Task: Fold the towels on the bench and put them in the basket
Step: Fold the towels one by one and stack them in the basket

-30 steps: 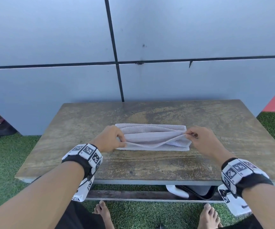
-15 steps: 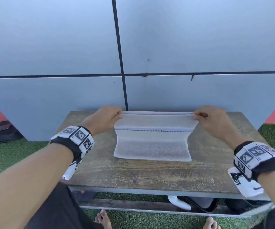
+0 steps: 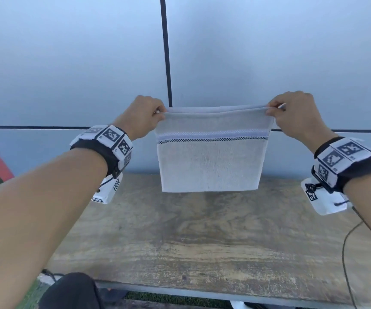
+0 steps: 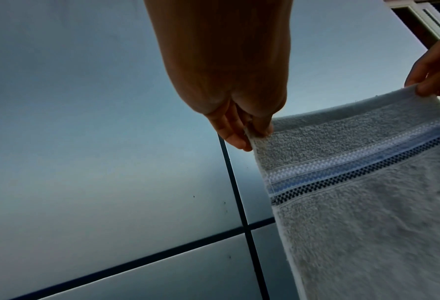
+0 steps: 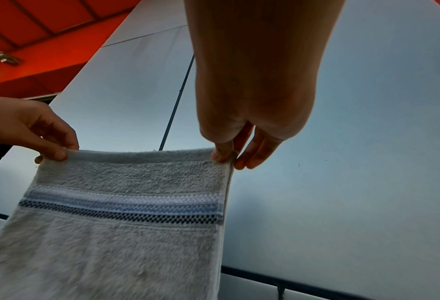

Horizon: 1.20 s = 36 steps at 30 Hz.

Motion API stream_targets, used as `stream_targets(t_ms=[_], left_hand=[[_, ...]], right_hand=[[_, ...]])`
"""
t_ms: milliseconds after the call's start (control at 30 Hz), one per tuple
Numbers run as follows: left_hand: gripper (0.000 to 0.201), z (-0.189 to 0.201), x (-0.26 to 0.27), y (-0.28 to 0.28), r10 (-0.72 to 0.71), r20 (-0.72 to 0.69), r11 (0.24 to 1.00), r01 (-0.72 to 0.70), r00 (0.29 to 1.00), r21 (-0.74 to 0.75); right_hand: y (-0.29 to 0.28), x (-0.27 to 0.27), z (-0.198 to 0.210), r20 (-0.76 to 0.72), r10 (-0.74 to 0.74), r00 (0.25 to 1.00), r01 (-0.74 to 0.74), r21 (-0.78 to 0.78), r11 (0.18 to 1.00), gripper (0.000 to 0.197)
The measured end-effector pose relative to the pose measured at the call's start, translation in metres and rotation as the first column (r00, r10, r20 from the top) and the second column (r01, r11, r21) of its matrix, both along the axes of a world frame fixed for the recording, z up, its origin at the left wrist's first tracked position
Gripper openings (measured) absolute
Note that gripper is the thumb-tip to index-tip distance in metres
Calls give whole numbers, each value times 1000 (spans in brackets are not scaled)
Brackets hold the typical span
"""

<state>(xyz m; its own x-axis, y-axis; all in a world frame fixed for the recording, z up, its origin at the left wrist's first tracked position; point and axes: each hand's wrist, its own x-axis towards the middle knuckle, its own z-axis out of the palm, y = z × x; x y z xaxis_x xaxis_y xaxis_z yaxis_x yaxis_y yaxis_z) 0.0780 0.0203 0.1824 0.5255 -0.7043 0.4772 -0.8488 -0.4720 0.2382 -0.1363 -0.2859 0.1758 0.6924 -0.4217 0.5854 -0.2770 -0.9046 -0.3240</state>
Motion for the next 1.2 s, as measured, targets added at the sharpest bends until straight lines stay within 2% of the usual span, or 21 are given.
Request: stream_targets(t_ms=[133,233,300,367,433,467,533,567,600,667,767,833,900,1033,1100,1200], left_hand=[[18,-11,-5,6,-32,113,996,41,993,-84],[18,-53,-22,25,-111,154,991,122,982,-58],[15,-96,-36,44,-183,126,980,172,975,97],[7,-141,-50,66,-243,112,936,203,963,288],[27,-181,-65,83,-310,47,866,262,949,425],[25,-195,-73,90,-321,-16,822,287,947,492],[6,-211,-88,98,-327,-103,733,321,939,600],[11,-217,-93,100,-341,-121,695,336,932,635],[11,-219,-98,101,-356,-138,656,352,924,667],[12,-221,-103,101,-333,-164,636,350,928,687],[36,-224,-101,103,-249,-246,682,349,937,643],[30,-225,-96,100,-259,-281,670,382,924,637],[20,-224,-92,94,-212,-366,723,398,906,565],[30,-218,-82,77,-97,-462,901,275,882,337],[36,-215,-73,67,-45,-495,945,197,868,260],[39,-215,-52,50,37,-520,966,103,853,236]], right_hand=[[8,-8,-12,119,5,993,-6,11,1000,15],[21,-35,-52,132,85,988,-94,62,994,11],[26,-58,-92,5,177,984,-177,89,980,7],[32,-81,-135,-173,258,951,-248,76,966,5],[40,-99,-171,-317,340,885,-323,107,940,10],[45,-107,-185,-392,375,840,-333,173,927,9],[55,-117,-205,-531,426,732,-271,346,898,7],[58,-121,-213,-570,451,687,-235,413,880,8],[59,-124,-218,-578,475,663,-215,461,861,11],[58,-125,-222,-569,493,658,-185,512,839,14],[54,-121,-218,-597,494,632,-154,528,835,14],[52,-115,-211,-614,495,614,-162,516,841,5],[50,-106,-208,-610,494,620,-171,510,843,8],[41,-82,-204,-515,461,723,-179,505,844,12],[36,-66,-204,-472,402,784,-152,482,863,13],[26,-36,-209,-422,306,854,-88,461,883,16]])
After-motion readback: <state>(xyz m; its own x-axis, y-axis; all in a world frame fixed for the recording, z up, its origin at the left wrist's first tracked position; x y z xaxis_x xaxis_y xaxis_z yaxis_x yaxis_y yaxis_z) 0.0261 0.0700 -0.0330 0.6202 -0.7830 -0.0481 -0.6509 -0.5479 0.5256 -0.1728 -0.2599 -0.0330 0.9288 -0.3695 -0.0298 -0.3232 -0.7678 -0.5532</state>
